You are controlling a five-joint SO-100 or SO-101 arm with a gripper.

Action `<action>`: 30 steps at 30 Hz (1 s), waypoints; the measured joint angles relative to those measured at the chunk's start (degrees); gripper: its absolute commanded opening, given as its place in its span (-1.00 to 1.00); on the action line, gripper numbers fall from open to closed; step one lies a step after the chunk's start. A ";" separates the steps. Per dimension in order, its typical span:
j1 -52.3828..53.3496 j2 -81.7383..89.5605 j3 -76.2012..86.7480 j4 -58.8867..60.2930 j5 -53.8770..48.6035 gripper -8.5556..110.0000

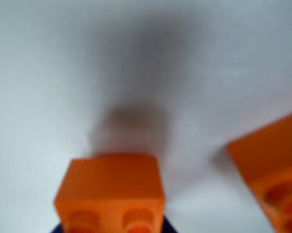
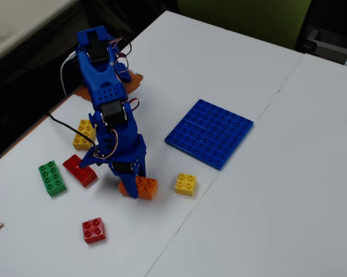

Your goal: Pick up the 2x4 orange block and go up the 8x8 blue block.

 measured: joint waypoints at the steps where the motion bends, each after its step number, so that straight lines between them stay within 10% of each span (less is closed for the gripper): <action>1: 0.00 1.23 0.00 0.44 -1.05 -0.86; 30: -16.70 39.81 22.24 9.67 -43.59 -0.86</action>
